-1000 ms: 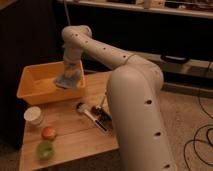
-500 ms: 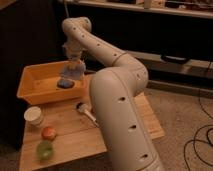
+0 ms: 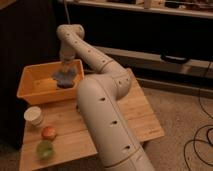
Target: Wipe tray with towel
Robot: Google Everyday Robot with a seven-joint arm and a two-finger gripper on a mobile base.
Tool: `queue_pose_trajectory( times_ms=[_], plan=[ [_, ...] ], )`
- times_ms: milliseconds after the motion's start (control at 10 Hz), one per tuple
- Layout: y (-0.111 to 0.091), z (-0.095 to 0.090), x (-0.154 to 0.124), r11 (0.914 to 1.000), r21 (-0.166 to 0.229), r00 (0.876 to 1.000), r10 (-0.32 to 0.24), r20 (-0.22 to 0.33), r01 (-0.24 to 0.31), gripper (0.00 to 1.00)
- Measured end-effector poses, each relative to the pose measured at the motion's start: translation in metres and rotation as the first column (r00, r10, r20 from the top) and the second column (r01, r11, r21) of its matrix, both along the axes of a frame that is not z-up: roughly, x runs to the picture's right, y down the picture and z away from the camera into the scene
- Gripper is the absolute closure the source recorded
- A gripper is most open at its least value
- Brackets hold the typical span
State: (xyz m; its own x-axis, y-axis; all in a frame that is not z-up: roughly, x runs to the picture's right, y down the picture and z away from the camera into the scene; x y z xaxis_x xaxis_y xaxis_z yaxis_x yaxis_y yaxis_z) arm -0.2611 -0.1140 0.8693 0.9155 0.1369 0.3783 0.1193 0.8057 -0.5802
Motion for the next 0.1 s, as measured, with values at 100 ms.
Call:
queue_pose_trajectory(
  times_ms=[100],
  plan=[
    [0.0055,0.0016,-0.0057,0.9998,-0.018,1.000,-0.006,0.023,0.006,1.00]
  ],
)
